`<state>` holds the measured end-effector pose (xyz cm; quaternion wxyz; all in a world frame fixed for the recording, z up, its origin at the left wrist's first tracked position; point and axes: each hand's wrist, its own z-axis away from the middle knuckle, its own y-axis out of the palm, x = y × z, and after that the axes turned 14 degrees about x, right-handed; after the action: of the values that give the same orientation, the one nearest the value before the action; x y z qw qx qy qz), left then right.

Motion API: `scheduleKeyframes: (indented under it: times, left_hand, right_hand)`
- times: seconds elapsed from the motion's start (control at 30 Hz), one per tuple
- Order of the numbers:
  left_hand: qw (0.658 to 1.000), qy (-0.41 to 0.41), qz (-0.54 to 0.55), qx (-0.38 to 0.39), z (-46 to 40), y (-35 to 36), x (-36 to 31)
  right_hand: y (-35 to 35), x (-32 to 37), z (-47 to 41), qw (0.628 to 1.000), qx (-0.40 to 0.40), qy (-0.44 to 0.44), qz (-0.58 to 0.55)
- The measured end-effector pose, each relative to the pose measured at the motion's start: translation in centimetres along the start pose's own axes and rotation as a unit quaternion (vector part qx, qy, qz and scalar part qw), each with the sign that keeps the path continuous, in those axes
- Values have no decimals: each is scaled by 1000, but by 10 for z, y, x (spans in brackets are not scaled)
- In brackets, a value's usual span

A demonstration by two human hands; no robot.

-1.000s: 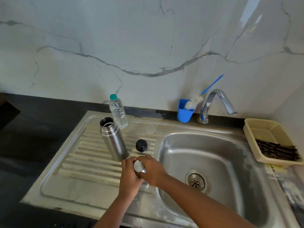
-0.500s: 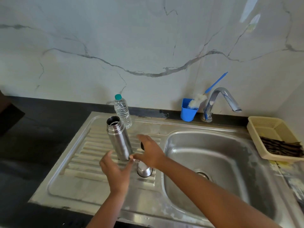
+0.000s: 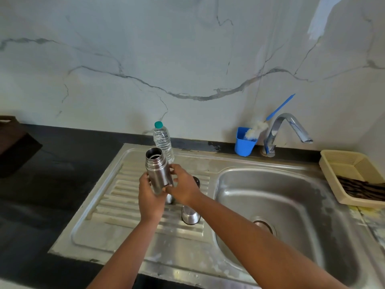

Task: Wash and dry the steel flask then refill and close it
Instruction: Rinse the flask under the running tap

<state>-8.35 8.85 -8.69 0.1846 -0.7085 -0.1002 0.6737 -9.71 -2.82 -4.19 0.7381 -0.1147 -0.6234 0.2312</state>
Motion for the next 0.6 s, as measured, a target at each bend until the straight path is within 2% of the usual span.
scheduleKeyframes:
  times: [0.3, 0.47, 0.6]
  left_hand:
    - [998, 65, -12, -1, 9, -10, -27]
    - [992, 119, -18, 29, 17, 3, -61]
    - [987, 138, 8, 76, 24, 33, -83]
  right_hand:
    - [-20, 11, 21, 999, -44, -28, -15]
    - [-47, 14, 57, 989, -124, -69, -30]
    - [-76, 0, 85, 981, -181, -59, -23]
